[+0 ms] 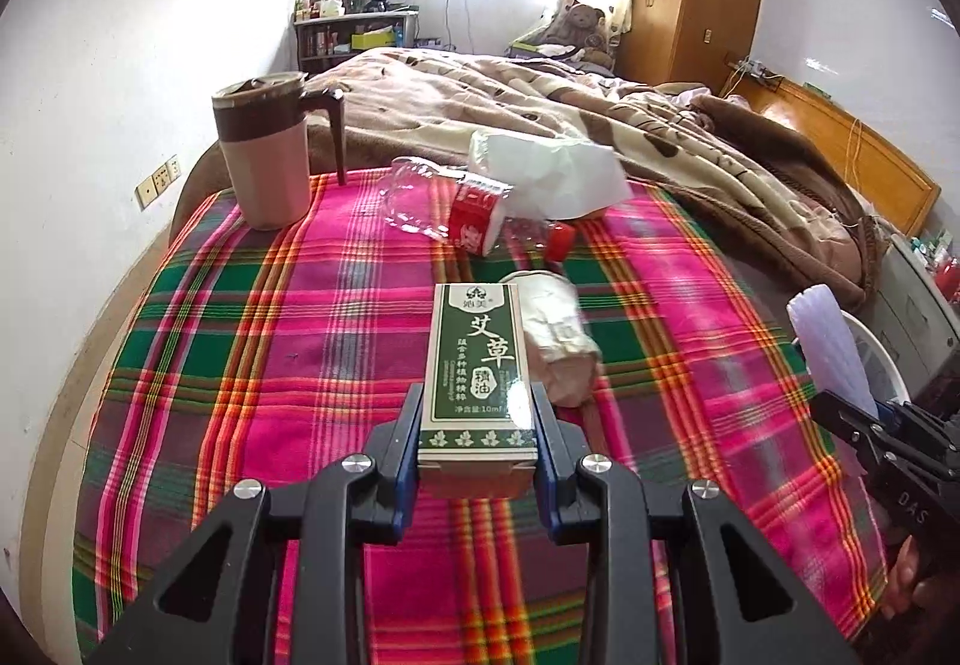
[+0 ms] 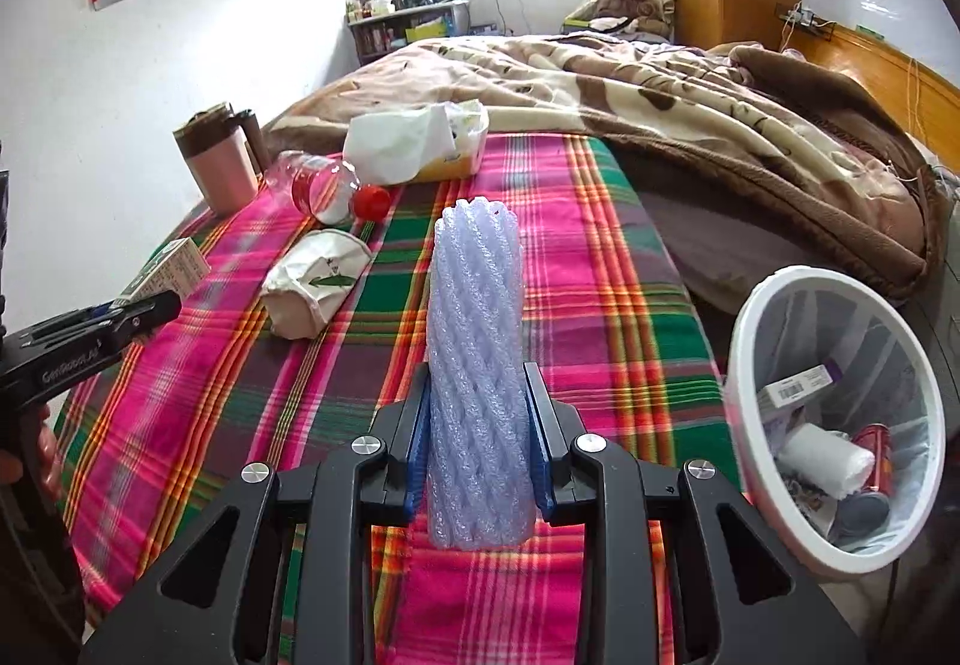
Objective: Collect trash
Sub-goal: 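Carry the green box with the left tool while the right tool carries the foam sleeve over the wastebasket, then open the left tool while the right tool opens, dropping box and sleeve into the wastebasket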
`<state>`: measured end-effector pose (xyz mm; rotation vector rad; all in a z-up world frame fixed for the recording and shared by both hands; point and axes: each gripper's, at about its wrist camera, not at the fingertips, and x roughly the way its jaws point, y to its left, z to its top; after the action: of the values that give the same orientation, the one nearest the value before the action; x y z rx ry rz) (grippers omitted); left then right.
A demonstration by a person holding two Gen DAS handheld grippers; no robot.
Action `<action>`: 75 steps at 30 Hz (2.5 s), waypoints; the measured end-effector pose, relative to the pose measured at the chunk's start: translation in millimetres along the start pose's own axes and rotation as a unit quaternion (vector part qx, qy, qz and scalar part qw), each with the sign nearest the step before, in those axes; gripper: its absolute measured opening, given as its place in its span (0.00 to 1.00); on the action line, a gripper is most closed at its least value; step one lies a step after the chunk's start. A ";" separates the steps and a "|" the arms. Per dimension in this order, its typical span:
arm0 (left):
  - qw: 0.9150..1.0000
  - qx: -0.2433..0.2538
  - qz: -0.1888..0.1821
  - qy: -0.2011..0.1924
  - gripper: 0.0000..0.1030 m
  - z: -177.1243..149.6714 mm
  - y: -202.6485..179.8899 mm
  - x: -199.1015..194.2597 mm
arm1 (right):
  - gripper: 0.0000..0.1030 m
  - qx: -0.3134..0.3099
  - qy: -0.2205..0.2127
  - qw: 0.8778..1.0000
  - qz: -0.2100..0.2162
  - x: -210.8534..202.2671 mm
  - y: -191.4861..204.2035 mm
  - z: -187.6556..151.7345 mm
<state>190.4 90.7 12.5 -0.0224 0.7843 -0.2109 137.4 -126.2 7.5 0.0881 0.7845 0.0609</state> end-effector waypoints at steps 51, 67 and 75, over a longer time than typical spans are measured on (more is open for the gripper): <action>0.980 0.122 -0.154 -0.028 0.32 -7.0 -262.0 -20.5 | 0.28 0.100 -0.056 0.990 -0.084 -73.1 -170.8 -18.7; 0.971 0.149 -0.185 0.007 0.32 -14.6 -317.4 10.0 | 0.28 0.130 -0.011 0.986 -0.100 -53.0 -216.9 -28.0; 0.969 0.157 -0.188 0.021 0.32 -15.7 -332.4 21.2 | 0.28 0.136 0.004 0.986 -0.097 -46.0 -223.7 -28.8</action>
<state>134.1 -237.9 19.2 0.1346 0.7779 -0.6955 89.4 -351.1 -3.2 0.2700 0.8019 -0.2323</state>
